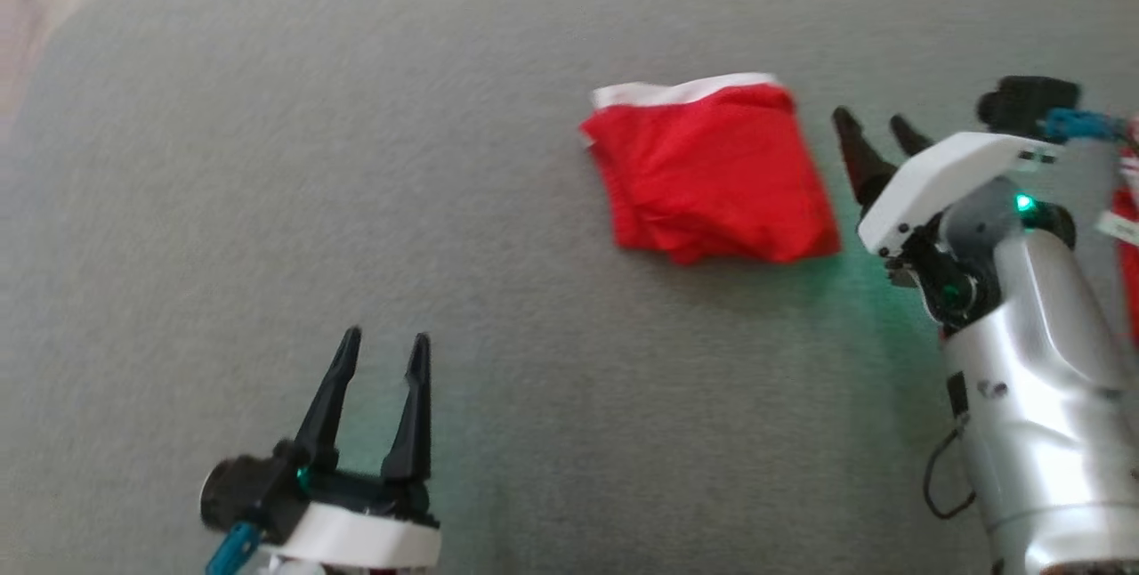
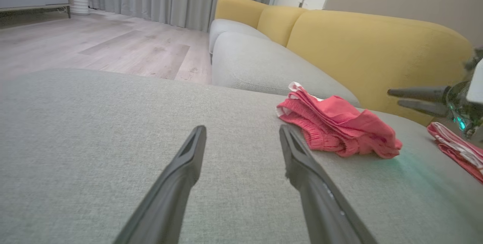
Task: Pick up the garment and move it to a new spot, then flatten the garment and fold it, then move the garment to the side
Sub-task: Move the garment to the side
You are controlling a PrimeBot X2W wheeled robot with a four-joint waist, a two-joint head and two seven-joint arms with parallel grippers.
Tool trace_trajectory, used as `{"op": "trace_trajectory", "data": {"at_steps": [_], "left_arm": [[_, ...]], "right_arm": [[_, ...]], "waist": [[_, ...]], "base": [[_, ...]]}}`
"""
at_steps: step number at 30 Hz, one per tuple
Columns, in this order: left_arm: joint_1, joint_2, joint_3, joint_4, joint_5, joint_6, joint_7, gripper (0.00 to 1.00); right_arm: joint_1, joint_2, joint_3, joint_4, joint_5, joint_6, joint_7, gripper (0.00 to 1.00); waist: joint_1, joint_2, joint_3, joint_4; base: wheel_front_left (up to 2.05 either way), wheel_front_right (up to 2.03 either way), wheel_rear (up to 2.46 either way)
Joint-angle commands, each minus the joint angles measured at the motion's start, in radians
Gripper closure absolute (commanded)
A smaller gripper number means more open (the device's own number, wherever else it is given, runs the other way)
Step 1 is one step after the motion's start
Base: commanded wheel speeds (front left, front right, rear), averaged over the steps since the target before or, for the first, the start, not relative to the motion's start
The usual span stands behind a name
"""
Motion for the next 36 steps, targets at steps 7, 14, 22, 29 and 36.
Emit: {"op": "trace_trajectory", "data": {"at_steps": [7, 14, 22, 29, 36], "left_arm": [[-0.063, -0.006, 0.016, -0.008, -0.016, 0.002, -0.005, 0.0], [-0.062, -0.009, 0.033, -0.009, -0.011, 0.002, -0.005, 0.0], [-0.057, -0.004, 0.07, -0.033, -0.003, 0.002, -0.005, 0.0], [-0.054, 0.025, 0.086, -0.053, 0.008, 0.002, -0.005, 0.0], [-0.101, 0.059, 0.061, -0.063, 0.01, 0.002, -0.005, 0.0]], "right_arm": [[-0.125, -0.011, 0.021, 0.194, -0.044, 0.007, 0.057, 0.0], [-0.16, -0.001, 0.011, 0.296, -0.02, 0.007, 0.096, 1.0], [-0.196, 0.016, 0.055, 0.23, 0.073, 0.007, 0.052, 1.0], [-0.174, -0.029, 0.102, 0.071, 0.112, 0.007, 0.063, 1.0], [-0.16, -0.124, 0.041, -0.036, 0.093, 0.007, 0.113, 1.0]], "waist": [[-0.0004, 0.0001, 0.09, 0.123], [-0.0004, 0.0001, 0.094, 0.102], [-0.0004, 0.0001, 0.09, -0.042], [-0.0004, 0.0001, 0.106, -0.254], [-0.0004, 0.0001, 0.143, -0.359]], "base": [[0.0, 0.0, 0.0], [0.0, 0.0, 0.0], [0.0, 0.0, 0.0], [0.0, 0.0, 0.0], [0.0, 0.0, 0.0]]}}
